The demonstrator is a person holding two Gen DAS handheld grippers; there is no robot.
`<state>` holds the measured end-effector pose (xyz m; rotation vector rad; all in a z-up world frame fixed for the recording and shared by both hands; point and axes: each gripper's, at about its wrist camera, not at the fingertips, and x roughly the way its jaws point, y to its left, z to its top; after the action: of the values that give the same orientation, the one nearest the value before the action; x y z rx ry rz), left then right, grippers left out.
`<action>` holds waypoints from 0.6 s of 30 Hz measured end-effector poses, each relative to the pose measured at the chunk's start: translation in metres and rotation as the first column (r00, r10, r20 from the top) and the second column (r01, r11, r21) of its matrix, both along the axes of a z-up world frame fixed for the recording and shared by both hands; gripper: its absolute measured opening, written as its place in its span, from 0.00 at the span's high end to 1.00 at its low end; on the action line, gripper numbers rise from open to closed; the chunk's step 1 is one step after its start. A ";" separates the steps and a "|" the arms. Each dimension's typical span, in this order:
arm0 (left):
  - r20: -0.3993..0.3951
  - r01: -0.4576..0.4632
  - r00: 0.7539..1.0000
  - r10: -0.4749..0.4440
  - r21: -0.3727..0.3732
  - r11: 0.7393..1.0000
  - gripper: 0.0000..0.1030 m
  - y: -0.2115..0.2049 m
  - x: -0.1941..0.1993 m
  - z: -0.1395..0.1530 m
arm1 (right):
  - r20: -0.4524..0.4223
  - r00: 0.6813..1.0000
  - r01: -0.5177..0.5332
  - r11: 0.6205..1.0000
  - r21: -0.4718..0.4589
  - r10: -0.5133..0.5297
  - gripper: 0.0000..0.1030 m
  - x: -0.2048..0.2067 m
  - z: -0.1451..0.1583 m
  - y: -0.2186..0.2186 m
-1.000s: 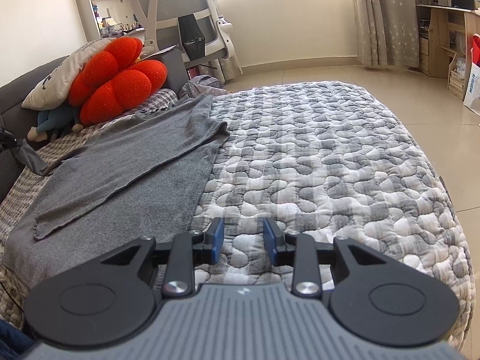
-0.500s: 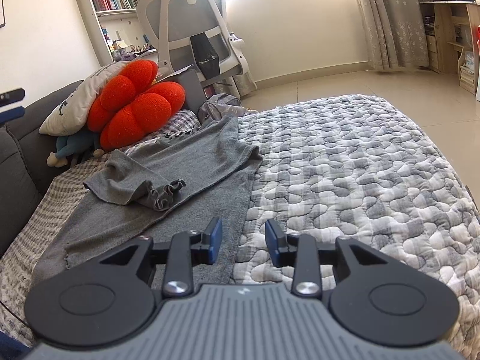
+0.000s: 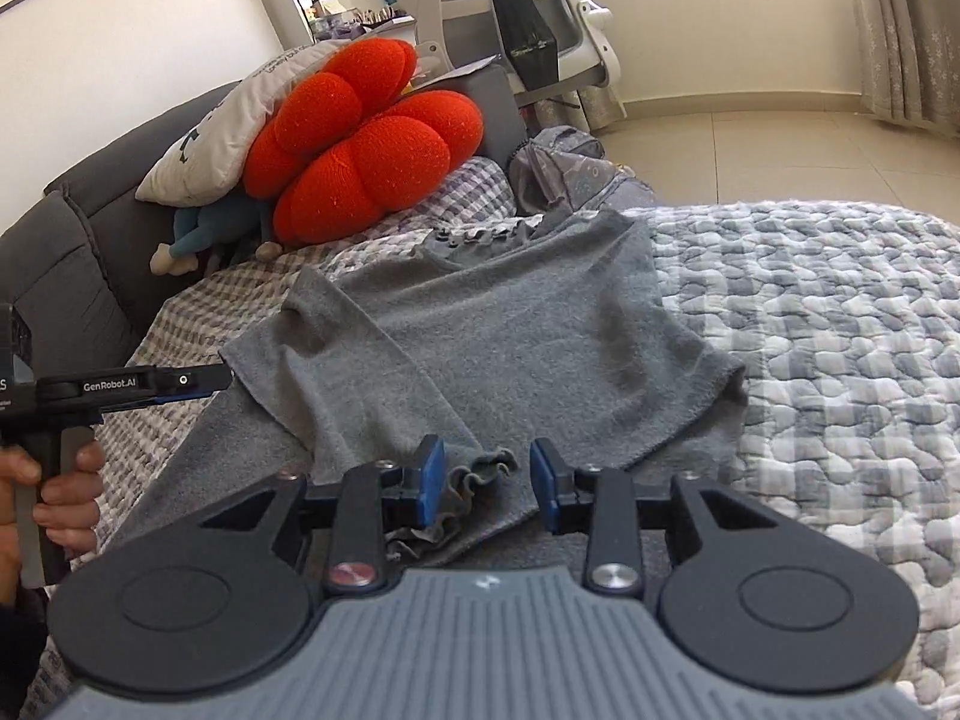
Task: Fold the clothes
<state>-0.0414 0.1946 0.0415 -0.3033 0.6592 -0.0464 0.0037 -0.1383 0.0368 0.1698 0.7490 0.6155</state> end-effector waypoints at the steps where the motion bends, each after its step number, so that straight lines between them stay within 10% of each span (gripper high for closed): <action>1: 0.001 -0.011 1.000 0.011 -0.014 1.000 0.51 0.001 0.004 -0.003 | -0.018 1.000 0.003 1.000 -0.012 -0.004 0.65 0.004 -0.003 0.004; 4: 0.004 -0.058 0.998 0.058 -0.041 0.997 0.51 0.004 0.013 -0.005 | 0.022 1.000 -0.001 0.999 -0.037 0.001 0.94 0.001 -0.002 0.010; 12: 0.014 -0.104 0.994 0.105 -0.062 0.993 0.51 0.016 0.022 -0.009 | 0.241 0.956 0.147 0.985 0.092 -0.165 0.95 -0.022 0.064 -0.041; 18: -0.009 -0.113 0.994 0.113 -0.017 0.993 0.51 0.008 0.027 -0.015 | 0.167 0.962 0.199 0.975 0.101 -0.214 0.94 -0.020 0.063 -0.061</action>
<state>-0.0145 0.2022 0.0268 -0.3569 0.6486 0.0577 -0.0165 -0.1995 0.0995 0.2637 0.5254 0.4559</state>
